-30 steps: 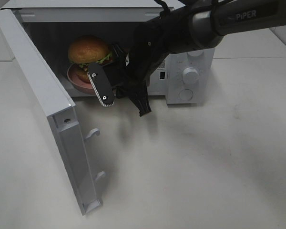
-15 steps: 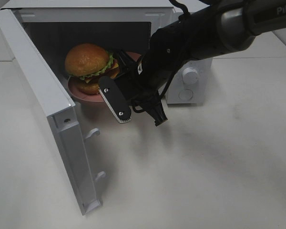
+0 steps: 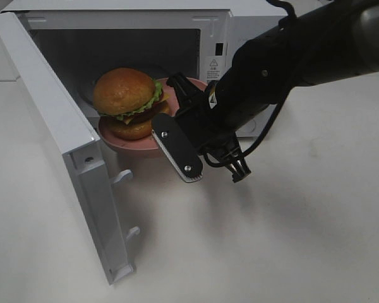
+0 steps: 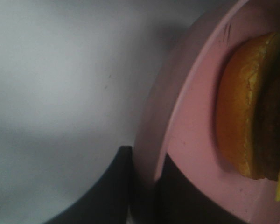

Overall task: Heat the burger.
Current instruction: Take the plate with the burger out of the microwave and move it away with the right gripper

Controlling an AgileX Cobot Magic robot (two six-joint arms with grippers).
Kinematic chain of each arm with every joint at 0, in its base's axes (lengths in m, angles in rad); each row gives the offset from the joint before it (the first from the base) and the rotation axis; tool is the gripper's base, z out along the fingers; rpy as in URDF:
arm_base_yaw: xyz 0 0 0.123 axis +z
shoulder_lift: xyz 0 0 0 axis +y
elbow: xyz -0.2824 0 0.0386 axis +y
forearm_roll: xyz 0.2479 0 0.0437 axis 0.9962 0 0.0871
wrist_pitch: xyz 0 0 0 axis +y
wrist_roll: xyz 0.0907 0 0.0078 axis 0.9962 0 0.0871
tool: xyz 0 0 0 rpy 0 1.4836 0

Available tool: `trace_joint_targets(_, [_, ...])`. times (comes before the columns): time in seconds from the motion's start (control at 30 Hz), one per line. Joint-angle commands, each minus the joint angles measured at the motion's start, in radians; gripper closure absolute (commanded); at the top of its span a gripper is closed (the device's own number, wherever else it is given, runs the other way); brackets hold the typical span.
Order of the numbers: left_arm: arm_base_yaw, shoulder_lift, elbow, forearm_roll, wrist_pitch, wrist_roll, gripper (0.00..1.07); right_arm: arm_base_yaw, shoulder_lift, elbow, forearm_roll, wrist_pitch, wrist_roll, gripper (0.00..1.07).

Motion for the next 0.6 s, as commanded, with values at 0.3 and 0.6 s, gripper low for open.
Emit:
trace_joint_targets(0.3, [0.002,-0.021,0.005,-0.002,-0.002,0.0,0.09,-0.005,-0.129,0.108,0.001,-0.053,0.012,1.07])
trace_joint_targets(0.6, [0.002,-0.021,0.005,-0.002,-0.002,0.0,0.09,-0.005,-0.243,0.224,0.002,-0.065,0.019,1.07])
